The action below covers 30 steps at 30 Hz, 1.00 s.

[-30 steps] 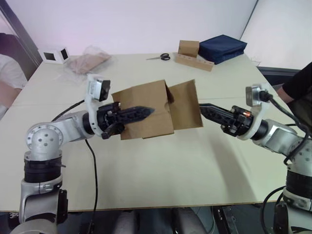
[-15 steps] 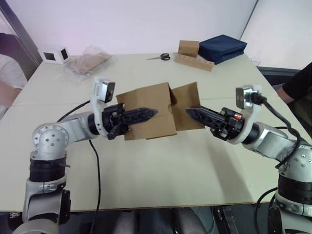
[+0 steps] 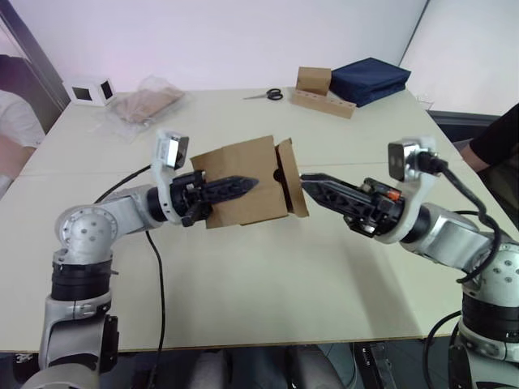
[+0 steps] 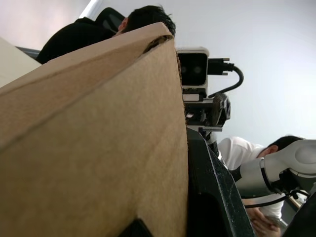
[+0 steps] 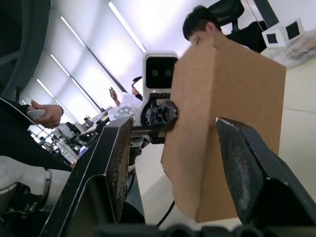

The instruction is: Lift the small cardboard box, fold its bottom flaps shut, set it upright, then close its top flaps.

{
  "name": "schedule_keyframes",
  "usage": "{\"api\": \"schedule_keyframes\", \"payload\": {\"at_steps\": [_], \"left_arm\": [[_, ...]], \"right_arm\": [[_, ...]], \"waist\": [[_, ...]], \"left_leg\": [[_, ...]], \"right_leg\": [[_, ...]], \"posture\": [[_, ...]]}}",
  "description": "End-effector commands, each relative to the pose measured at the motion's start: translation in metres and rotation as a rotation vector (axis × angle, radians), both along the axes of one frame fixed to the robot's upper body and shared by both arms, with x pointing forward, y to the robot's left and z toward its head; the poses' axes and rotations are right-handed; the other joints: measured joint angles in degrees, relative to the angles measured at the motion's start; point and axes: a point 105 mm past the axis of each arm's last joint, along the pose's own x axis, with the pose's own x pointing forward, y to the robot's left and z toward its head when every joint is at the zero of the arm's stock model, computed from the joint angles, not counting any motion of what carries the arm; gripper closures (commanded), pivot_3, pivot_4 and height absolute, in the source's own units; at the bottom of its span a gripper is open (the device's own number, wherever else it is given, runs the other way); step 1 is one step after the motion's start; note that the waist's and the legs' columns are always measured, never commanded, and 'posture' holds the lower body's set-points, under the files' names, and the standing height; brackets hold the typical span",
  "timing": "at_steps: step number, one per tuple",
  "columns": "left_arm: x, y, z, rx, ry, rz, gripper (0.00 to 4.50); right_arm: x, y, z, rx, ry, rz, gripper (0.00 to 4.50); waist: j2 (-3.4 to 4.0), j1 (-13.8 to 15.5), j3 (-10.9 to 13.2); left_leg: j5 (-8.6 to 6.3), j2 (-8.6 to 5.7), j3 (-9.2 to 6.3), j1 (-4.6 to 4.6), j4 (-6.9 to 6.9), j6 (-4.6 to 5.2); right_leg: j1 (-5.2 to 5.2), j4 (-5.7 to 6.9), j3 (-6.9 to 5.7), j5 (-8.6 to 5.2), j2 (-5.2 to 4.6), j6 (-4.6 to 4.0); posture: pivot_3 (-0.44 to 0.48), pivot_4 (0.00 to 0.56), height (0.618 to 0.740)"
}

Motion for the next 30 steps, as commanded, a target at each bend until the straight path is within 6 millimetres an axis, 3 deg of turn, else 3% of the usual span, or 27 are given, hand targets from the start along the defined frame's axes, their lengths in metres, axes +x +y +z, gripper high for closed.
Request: {"api": "schedule_keyframes", "payload": {"at_steps": [1, 11, 15, 30], "left_arm": [[-0.006, -0.002, 0.010, -0.017, -0.051, -0.022, 4.50], [-0.008, -0.004, 0.008, -0.015, -0.054, -0.023, 4.50], [-0.009, -0.005, 0.008, -0.014, -0.056, -0.023, 4.50], [-0.008, -0.007, 0.008, -0.014, -0.073, -0.011, 4.50]], "right_arm": [[-0.001, 0.001, 0.006, -0.003, -0.046, -0.014, 1.76], [0.005, -0.005, 0.005, -0.013, -0.051, -0.051, 1.76], [0.005, -0.006, 0.005, -0.013, -0.055, -0.048, 2.78], [0.012, -0.005, 0.008, -0.024, -0.076, -0.083, 2.78]], "waist": [[0.00, 0.00, 0.00], [0.00, -0.01, 0.00], [0.00, 0.01, 0.00], [0.00, 0.00, 0.00]], "left_leg": [[0.00, 0.00, 0.00, -0.01, 0.00, 0.00], [0.00, 0.00, 0.00, -0.02, 0.00, 0.00], [0.00, 0.00, 0.00, -0.02, 0.00, 0.00], [0.00, 0.00, 0.00, -0.02, 0.00, 0.00]], "right_leg": [[-0.01, 0.00, 0.00, 0.00, 0.00, 0.00], [-0.02, 0.00, 0.00, 0.00, 0.00, 0.00], [-0.02, 0.00, 0.00, 0.00, 0.00, 0.00], [-0.02, 0.00, 0.00, 0.00, 0.00, 0.00]], "posture": [[0.000, 0.150, 0.740], [0.000, 0.150, 0.740], [0.000, 0.150, 0.740], [0.000, 0.150, 0.740]]}}
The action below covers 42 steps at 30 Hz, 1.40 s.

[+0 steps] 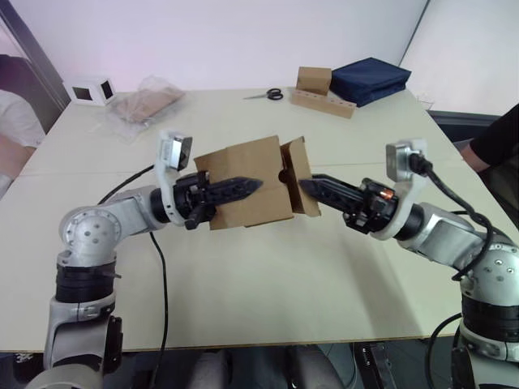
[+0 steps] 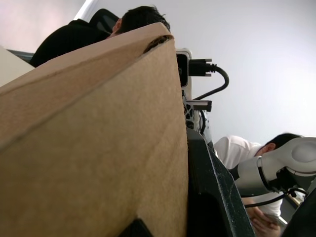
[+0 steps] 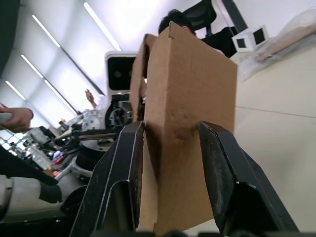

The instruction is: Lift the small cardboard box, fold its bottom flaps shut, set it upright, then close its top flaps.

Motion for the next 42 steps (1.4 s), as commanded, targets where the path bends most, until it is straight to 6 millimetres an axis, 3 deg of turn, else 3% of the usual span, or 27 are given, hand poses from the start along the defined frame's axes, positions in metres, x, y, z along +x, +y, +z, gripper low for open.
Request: {"api": "schedule_keyframes", "payload": {"at_steps": [1, 26, 42], "left_arm": [[-0.003, -0.003, 0.007, -0.008, -0.054, 0.000, 4.50], [0.004, -0.015, -0.001, 0.009, -0.116, 0.060, 4.50], [0.012, -0.023, -0.005, 0.016, -0.136, 0.115, 4.50]], "right_arm": [[-0.001, 0.001, 0.010, 0.012, -0.048, -0.002, 2.78], [0.010, 0.008, 0.011, 0.014, -0.070, -0.082, 2.78], [0.011, 0.017, 0.022, 0.053, -0.090, -0.094, 2.78]], "waist": [[0.00, 0.00, 0.00], [0.00, 0.02, 0.00], [0.00, 0.01, 0.00]], "left_leg": [[0.00, 0.00, 0.00, 0.00, 0.00, 0.00], [0.00, 0.00, 0.00, -0.07, 0.00, 0.00], [0.00, 0.00, -0.01, -0.12, 0.01, 0.00]], "right_leg": [[0.00, 0.00, 0.00, 0.00, 0.00, 0.00], [-0.07, 0.00, 0.00, 0.00, 0.00, 0.00], [-0.10, 0.00, 0.00, 0.00, 0.00, 0.00]], "posture": [[0.000, 0.150, 0.740], [0.000, 0.150, 0.740], [0.000, 0.150, 0.740]]}}
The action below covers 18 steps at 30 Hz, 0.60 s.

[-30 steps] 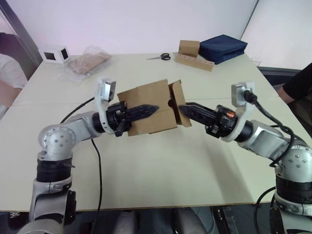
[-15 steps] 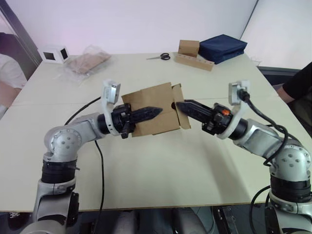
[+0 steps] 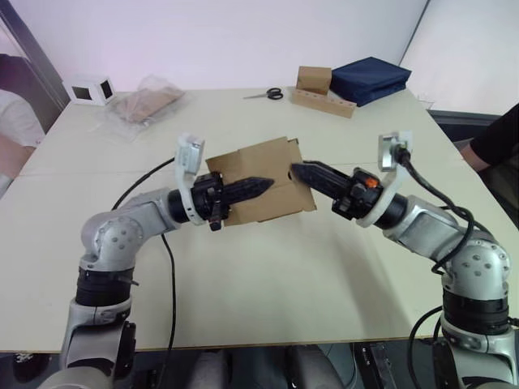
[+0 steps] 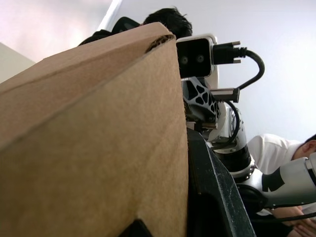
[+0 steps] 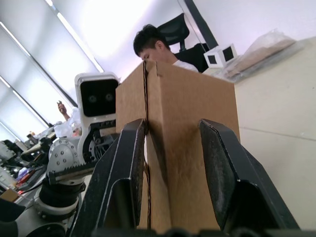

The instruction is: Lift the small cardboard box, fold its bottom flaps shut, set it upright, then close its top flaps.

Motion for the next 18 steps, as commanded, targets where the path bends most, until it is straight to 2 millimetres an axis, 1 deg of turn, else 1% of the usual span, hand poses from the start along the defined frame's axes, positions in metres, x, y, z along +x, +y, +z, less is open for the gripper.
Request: {"api": "schedule_keyframes", "payload": {"at_steps": [1, 8, 14, 18], "left_arm": [[-0.001, -0.005, 0.008, -0.009, -0.049, 0.011, 4.50], [0.003, -0.007, 0.011, -0.023, -0.070, 0.045, 4.50], [0.021, -0.006, 0.020, -0.083, -0.056, 0.147, 4.50], [0.028, -0.005, 0.025, -0.119, -0.049, 0.192, 4.50]], "right_arm": [[-0.010, 0.009, 0.016, 0.033, -0.059, 0.041, 2.78], [-0.010, 0.020, 0.020, 0.072, -0.055, 0.053, 2.78], [-0.004, 0.026, 0.024, 0.119, -0.041, 0.038, 2.78], [-0.001, 0.029, 0.026, 0.147, -0.025, 0.022, 2.78]], "waist": [[0.00, 0.00, 0.00], [0.00, -0.03, 0.00], [0.00, -0.01, 0.00], [0.01, -0.04, 0.00]], "left_leg": [[0.00, 0.00, 0.00, -0.01, 0.00, 0.00], [0.00, 0.00, 0.00, -0.05, 0.00, 0.00], [0.00, 0.00, -0.01, -0.11, 0.03, -0.01], [0.01, 0.00, -0.01, -0.14, 0.03, -0.01]], "right_leg": [[0.00, 0.00, 0.00, 0.00, 0.00, 0.00], [-0.07, 0.02, 0.00, 0.00, 0.00, 0.00], [-0.11, 0.02, 0.00, 0.00, 0.00, 0.00], [-0.13, 0.03, 0.00, 0.00, 0.00, 0.00]], "posture": [[0.000, 0.150, 0.740], [0.000, 0.150, 0.740], [0.000, 0.150, 0.740], [0.000, 0.150, 0.740]]}}
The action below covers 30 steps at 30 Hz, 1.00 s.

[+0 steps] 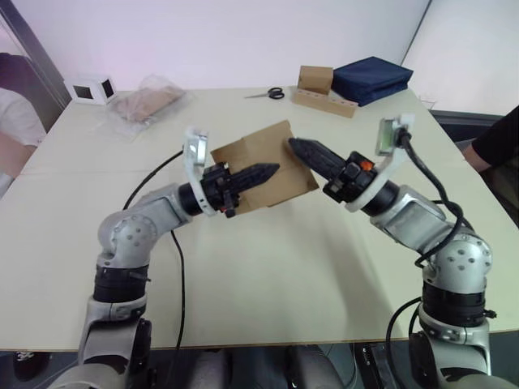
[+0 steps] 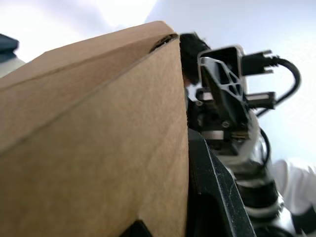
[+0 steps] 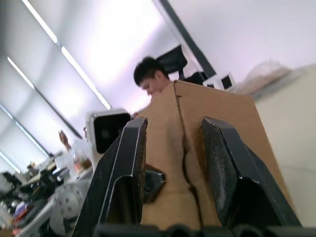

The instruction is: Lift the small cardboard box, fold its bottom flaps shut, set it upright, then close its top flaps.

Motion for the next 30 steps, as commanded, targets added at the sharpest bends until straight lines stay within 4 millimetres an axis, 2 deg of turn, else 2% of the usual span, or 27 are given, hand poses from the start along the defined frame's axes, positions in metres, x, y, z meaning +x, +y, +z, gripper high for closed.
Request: {"api": "schedule_keyframes", "payload": {"at_steps": [1, 6, 11, 16, 18, 22, 26, 30], "left_arm": [[0.007, 0.003, 0.018, -0.066, -0.031, 0.063, 4.50], [0.010, 0.006, 0.031, -0.158, -0.005, 0.074, 4.50], [0.005, 0.006, 0.029, -0.139, -0.009, 0.058, 4.50], [-0.005, 0.013, 0.019, -0.075, -0.003, -0.005, 4.50], [-0.015, 0.019, 0.017, -0.049, 0.004, -0.075, 4.50], [-0.024, 0.024, 0.017, -0.022, 0.010, -0.138, 4.50], [-0.038, 0.031, 0.017, 0.021, 0.017, -0.248, 4.50], [-0.044, 0.031, 0.022, 0.014, 0.023, -0.303, 4.50]], "right_arm": [[-0.009, 0.017, 0.008, 0.036, -0.011, 0.071, 2.78], [-0.003, 0.023, 0.003, 0.059, 0.029, 0.047, 2.78], [-0.006, 0.019, 0.006, 0.048, 0.005, 0.041, 2.78], [-0.013, -0.004, 0.022, 0.019, -0.064, 0.028, 2.78], [-0.019, -0.021, 0.027, -0.001, -0.088, 0.032, 2.78], [-0.026, -0.038, 0.031, -0.036, -0.109, 0.045, 2.78], [-0.024, -0.073, 0.017, -0.125, -0.048, 0.003, 2.78], [-0.023, -0.079, 0.000, -0.166, 0.006, 0.010, 2.78]], "waist": [[0.00, -0.18, 0.00], [0.00, -0.08, 0.00], [0.00, -0.09, 0.00], [0.01, -0.10, 0.00], [0.01, -0.10, 0.00], [0.01, -0.06, 0.00], [0.01, -0.03, 0.00], [0.01, 0.05, 0.00]], "left_leg": [[0.00, 0.00, 0.00, 0.00, 0.00, 0.00], [0.02, 0.01, -0.01, -0.17, 0.05, -0.02], [0.02, 0.00, -0.01, -0.18, 0.06, -0.03], [0.02, 0.00, 0.00, -0.18, 0.05, -0.02], [0.02, 0.00, 0.00, -0.18, 0.04, -0.02], [0.01, 0.00, 0.00, -0.19, 0.03, -0.01], [0.01, -0.01, 0.01, -0.19, 0.04, -0.01], [0.01, -0.02, 0.03, -0.20, 0.05, 0.00]], "right_leg": [[-0.01, 0.00, 0.00, 0.00, 0.00, 0.00], [-0.21, 0.09, 0.00, 0.00, 0.00, 0.00], [-0.21, 0.09, 0.00, 0.01, 0.00, 0.00], [-0.21, 0.08, 0.00, 0.00, 0.00, 0.00], [-0.21, 0.08, 0.00, 0.00, 0.00, 0.00], [-0.21, 0.07, -0.01, 0.00, 0.01, 0.00], [-0.19, 0.06, -0.01, 0.00, 0.01, 0.00], [-0.18, 0.04, 0.00, 0.00, 0.00, 0.00]], "posture": [[0.000, 0.150, 0.740], [0.000, 0.150, 0.740], [0.000, 0.150, 0.740], [0.000, 0.150, 0.740], [0.000, 0.150, 0.740], [0.000, 0.150, 0.740], [0.000, 0.150, 0.740], [0.000, 0.150, 0.740]]}}
